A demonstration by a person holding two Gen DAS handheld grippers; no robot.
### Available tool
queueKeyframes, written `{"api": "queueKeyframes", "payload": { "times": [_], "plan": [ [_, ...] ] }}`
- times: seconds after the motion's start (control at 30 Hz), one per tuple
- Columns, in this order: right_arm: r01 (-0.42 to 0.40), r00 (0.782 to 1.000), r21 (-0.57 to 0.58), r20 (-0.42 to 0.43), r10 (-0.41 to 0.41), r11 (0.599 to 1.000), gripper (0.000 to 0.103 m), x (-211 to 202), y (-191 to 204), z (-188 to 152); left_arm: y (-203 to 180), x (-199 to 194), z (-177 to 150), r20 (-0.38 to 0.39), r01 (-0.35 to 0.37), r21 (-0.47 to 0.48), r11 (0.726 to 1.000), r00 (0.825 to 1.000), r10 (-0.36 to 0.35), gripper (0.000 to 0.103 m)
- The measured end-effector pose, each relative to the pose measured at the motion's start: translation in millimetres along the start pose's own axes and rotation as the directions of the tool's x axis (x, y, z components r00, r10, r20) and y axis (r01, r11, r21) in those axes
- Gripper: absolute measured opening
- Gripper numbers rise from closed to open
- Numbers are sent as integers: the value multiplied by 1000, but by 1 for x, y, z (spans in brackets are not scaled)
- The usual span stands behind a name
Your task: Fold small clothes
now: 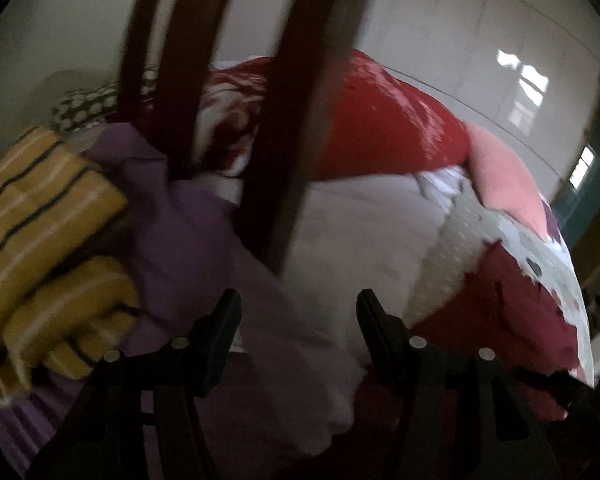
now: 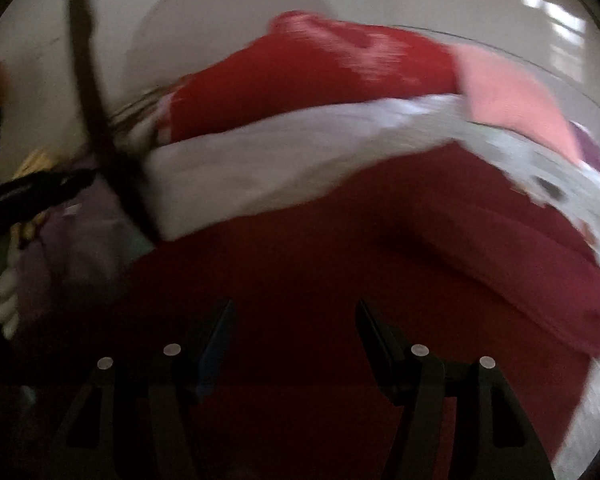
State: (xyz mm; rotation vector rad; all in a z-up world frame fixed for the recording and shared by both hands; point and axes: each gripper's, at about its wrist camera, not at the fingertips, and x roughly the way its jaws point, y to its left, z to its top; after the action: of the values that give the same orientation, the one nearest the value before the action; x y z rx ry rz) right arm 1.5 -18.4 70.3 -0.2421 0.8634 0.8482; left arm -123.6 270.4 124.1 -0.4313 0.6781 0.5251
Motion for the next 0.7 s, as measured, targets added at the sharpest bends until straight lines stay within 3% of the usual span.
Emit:
{"api": "queueKeyframes", "payload": {
  "times": [0.13,0.3,0.47,0.63,0.67,0.7],
  "plan": [
    [-110,994,-114,-33,107,987,68,25,46,9,11,7,1,-11,-14,-30,999,1000,13,59],
    [-156,987,-219,-74,143,963,69,53,90,12,12,11,-1,-23,4,-33,999,1000,-5,59],
    [-154,986,-288,-108,127,945,74,96,127,19,12,8,-3,-24,17,-21,1000,1000,-17,59],
    [-78,991,-390,-127,30,917,74,135,147,13,10,11,-3,-30,21,-25,999,999,-21,59],
    [-51,993,-415,-117,3,908,64,140,150,11,9,10,-3,-33,25,-24,999,999,-25,59],
    [-26,994,-431,-106,-22,902,13,141,152,9,8,9,-2,-33,28,-22,999,999,-29,59]
  ]
}}
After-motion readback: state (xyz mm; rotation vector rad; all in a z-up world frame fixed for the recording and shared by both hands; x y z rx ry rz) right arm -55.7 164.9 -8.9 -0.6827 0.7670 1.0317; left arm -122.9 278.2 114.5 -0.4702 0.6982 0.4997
